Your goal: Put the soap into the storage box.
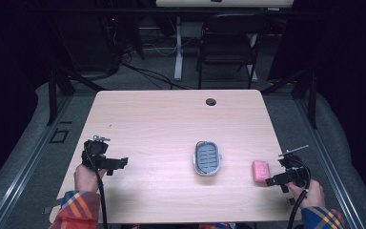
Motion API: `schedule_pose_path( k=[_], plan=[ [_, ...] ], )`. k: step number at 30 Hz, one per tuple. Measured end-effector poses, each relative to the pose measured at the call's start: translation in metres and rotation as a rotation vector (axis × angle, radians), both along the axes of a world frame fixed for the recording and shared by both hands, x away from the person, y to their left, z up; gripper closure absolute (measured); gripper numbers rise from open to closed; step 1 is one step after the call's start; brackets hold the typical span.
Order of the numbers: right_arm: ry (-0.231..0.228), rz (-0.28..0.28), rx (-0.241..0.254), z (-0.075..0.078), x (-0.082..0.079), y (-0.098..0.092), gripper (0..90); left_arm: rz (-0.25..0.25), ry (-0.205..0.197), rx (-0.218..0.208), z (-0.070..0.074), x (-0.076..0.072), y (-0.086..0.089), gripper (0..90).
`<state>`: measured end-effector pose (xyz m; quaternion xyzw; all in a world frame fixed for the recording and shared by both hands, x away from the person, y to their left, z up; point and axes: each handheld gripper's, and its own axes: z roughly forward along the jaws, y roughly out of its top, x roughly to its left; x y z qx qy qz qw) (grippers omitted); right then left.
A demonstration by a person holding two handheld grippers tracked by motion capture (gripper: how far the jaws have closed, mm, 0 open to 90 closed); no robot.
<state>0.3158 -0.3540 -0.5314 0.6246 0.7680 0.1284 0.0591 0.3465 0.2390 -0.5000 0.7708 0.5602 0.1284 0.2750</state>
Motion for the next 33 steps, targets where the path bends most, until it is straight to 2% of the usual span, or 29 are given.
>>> schedule_pose_path(
  k=[5, 11, 14, 15, 17, 18, 19, 26, 30, 33],
  plan=[
    [0.001, 0.015, -0.006, 0.0006, -0.0001, 0.0016, 2.0, -0.006, -0.006, 0.003, 0.0001, -0.0002, -0.0008, 0.0],
    [-0.001, -0.001, -0.015, 0.0012, -0.0004, 0.0011, 1.5, -0.015, -0.005, 0.002, 0.0004, -0.0010, -0.0023, 0.0],
    [-0.006, -0.003, 0.002, 0.0017, -0.0007, 0.0013, 0.5, -0.016, -0.006, 0.004, 0.0004, -0.0011, -0.0026, 0.0],
    [-0.025, -0.021, 0.011, 0.0004, -0.0014, 0.0025, 0.2, -0.016, -0.005, 0.005, 0.0004, -0.0010, -0.0028, 0.0],
    [-0.016, -0.016, -0.005, 0.0023, -0.0009, 0.0028, 0.0, -0.018, -0.004, 0.006, 0.0005, -0.0010, -0.0030, 0.0],
    [-0.028, -0.016, 0.026, 0.0005, -0.0010, 0.0033, 0.0, -0.019, -0.002, 0.006, 0.0007, -0.0013, -0.0033, 0.0],
    [-0.010, -0.003, 0.016, 0.0018, -0.0005, 0.0034, 0.0, -0.019, -0.003, 0.007, 0.0007, -0.0013, -0.0033, 0.0],
    [-0.016, -0.024, 0.023, 0.0009, 0.0007, 0.0053, 0.0, -0.024, -0.002, 0.003, 0.0007, -0.0011, -0.0039, 0.0],
    [-0.039, -0.036, 0.072, 0.0030, 0.0023, 0.0041, 0.0, -0.026, -0.002, 0.008, 0.0003, -0.0007, -0.0045, 0.0],
    [-0.062, -0.055, 0.153, 0.0038, 0.0028, 0.0014, 0.0, -0.029, 0.000, 0.015, 0.0003, -0.0009, -0.0057, 0.0]
  ],
)
